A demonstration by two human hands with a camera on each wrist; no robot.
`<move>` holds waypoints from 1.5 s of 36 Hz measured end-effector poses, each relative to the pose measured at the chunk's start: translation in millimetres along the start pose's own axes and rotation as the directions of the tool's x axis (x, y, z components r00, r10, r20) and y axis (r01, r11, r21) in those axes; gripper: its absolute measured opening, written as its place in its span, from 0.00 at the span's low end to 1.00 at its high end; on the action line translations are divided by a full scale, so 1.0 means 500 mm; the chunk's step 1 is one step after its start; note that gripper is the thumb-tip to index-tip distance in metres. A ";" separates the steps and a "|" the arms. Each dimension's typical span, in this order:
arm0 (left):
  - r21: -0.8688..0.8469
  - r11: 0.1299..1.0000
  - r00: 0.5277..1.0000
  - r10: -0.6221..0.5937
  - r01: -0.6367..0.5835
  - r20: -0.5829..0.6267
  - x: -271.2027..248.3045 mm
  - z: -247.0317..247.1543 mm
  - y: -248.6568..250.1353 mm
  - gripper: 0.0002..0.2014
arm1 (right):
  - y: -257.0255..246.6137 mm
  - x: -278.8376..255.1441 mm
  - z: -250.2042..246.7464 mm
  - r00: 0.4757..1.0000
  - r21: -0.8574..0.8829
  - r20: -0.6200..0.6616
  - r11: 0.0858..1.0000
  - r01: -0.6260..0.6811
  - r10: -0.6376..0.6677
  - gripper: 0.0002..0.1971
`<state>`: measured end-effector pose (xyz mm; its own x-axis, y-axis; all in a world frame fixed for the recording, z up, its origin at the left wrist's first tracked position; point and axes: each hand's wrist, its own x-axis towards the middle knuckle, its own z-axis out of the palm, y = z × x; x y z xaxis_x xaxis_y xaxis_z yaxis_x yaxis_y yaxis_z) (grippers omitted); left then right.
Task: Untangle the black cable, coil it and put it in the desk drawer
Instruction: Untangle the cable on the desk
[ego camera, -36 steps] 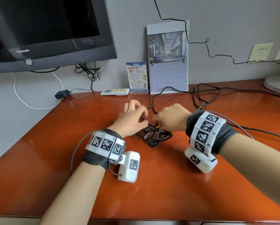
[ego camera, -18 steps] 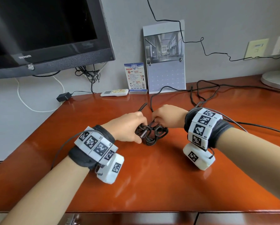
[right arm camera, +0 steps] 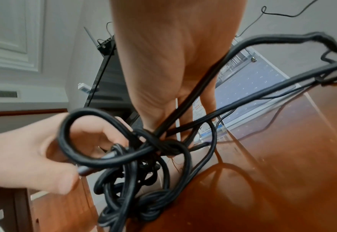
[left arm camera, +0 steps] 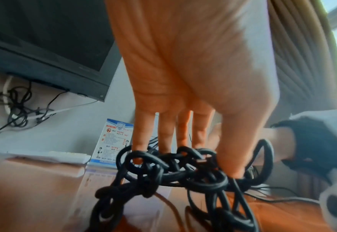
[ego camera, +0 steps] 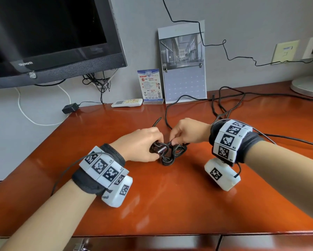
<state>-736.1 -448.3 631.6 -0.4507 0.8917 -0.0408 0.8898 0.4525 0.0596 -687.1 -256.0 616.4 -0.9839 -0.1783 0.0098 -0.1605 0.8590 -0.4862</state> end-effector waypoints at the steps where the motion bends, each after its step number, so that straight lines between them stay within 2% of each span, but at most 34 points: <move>1: -0.045 0.999 1.000 -0.003 0.004 0.021 -0.002 -0.003 -0.002 0.13 | 0.001 0.002 0.002 1.000 0.021 -0.020 1.000 0.003 -0.002 0.05; 3: -0.084 0.996 0.999 -0.012 0.016 0.046 -0.003 -0.007 -0.007 0.14 | 0.002 0.005 0.006 0.999 0.054 -0.055 0.999 0.007 -0.004 0.06; 6: -0.056 0.998 0.999 -0.027 0.029 0.030 0.000 -0.005 -0.013 0.14 | 0.001 0.006 0.009 0.996 0.096 -0.087 0.995 0.010 -0.001 0.07; 9: 0.056 0.998 1.000 -0.020 0.019 0.004 0.004 0.002 -0.014 0.14 | 0.001 0.005 0.006 0.991 0.093 -0.128 0.994 0.054 -0.042 0.07; 12: 0.181 0.983 0.999 0.042 -0.038 -0.019 0.007 0.010 -0.012 0.15 | 0.004 0.005 0.002 0.985 0.057 -0.155 0.994 0.088 -0.079 0.06; 15: 0.260 0.963 0.997 0.076 -0.077 0.015 0.007 0.010 -0.016 0.17 | 0.012 0.004 0.003 0.986 0.067 -0.155 0.996 0.064 -0.053 0.07; 19: 0.252 0.956 0.988 0.151 -0.149 0.013 0.001 0.012 -0.032 0.17 | 0.017 0.003 0.012 0.995 0.093 -0.076 0.993 0.069 -0.062 0.10; 24: 0.153 0.974 0.980 0.179 -0.164 -0.087 -0.002 0.024 -0.036 0.13 | 0.004 0.000 0.007 0.999 0.191 -0.044 0.982 -0.002 0.011 0.17; 27: 0.116 0.986 0.986 0.134 -0.122 -0.096 0.004 0.021 -0.033 0.12 | -0.015 -0.004 0.007 0.999 0.255 -0.037 0.967 -0.001 0.011 0.11; 29: 0.089 0.992 0.991 0.095 -0.087 -0.089 0.007 0.017 -0.031 0.13 | -0.029 -0.003 0.014 1.000 0.212 0.008 0.977 -0.031 0.030 0.06; 33: -0.008 0.999 0.996 0.038 -0.039 -0.086 0.009 0.008 -0.035 0.14 | -0.047 0.004 0.009 0.991 0.150 0.106 0.984 -0.095 0.079 0.06; 39: -0.050 0.998 0.991 0.037 -0.043 -0.128 0.008 0.006 -0.032 0.14 | -0.070 0.020 0.010 0.988 -0.055 0.129 0.995 -0.079 0.085 0.09; 44: -0.141 0.989 0.985 0.015 -0.040 -0.169 0.004 0.013 -0.046 0.11 | -0.060 0.016 0.011 0.990 0.029 0.131 0.998 -0.057 0.053 0.08; 49: -0.211 0.977 0.996 -0.003 -0.016 -0.090 0.006 0.022 -0.060 0.10 | -0.036 0.003 0.014 0.994 0.152 0.103 0.987 -0.056 0.040 0.07; 53: -0.335 0.942 1.000 -0.030 0.029 0.003 0.001 0.021 -0.054 0.20 | -0.018 -0.003 0.018 0.998 0.227 0.049 0.973 -0.045 0.035 0.07; 54: -0.366 0.930 1.000 -0.030 0.031 0.009 0.000 0.021 -0.053 0.20 | -0.015 -0.003 0.021 0.998 0.235 0.042 0.971 -0.045 0.036 0.08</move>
<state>-758.7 -460.6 619.5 -0.4764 0.8777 -0.0516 0.7872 0.4520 0.4195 -683.8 -267.2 610.8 -0.9849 -0.1674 -0.0444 -0.0934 0.7292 -0.6779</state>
